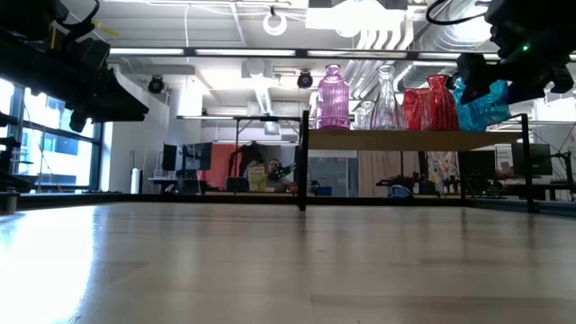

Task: Sort vases onto shelf
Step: Put the blue vase on the shelf aligned with the other blue vase

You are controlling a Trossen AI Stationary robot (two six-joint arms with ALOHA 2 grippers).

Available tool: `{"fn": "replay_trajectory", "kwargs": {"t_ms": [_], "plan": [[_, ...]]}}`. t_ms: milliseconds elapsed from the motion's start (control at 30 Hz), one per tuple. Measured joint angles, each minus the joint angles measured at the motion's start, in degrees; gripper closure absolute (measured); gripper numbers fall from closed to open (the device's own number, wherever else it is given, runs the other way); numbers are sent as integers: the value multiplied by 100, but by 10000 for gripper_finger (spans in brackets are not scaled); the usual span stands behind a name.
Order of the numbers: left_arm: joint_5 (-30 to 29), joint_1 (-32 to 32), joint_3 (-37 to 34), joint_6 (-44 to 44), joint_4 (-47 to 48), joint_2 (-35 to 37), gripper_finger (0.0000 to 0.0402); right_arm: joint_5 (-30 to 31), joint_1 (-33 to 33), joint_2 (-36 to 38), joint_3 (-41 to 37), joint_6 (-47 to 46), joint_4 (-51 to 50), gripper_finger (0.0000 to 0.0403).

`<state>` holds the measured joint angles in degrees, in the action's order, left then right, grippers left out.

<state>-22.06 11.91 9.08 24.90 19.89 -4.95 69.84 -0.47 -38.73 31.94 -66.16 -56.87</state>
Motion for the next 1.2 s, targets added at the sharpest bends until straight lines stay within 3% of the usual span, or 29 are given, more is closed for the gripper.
{"fn": "replay_trajectory", "kwargs": {"t_ms": [1200], "plan": [[1,-1,0,-1,1,0,300,-51,-555,-414,2,-92,148,121]]}}
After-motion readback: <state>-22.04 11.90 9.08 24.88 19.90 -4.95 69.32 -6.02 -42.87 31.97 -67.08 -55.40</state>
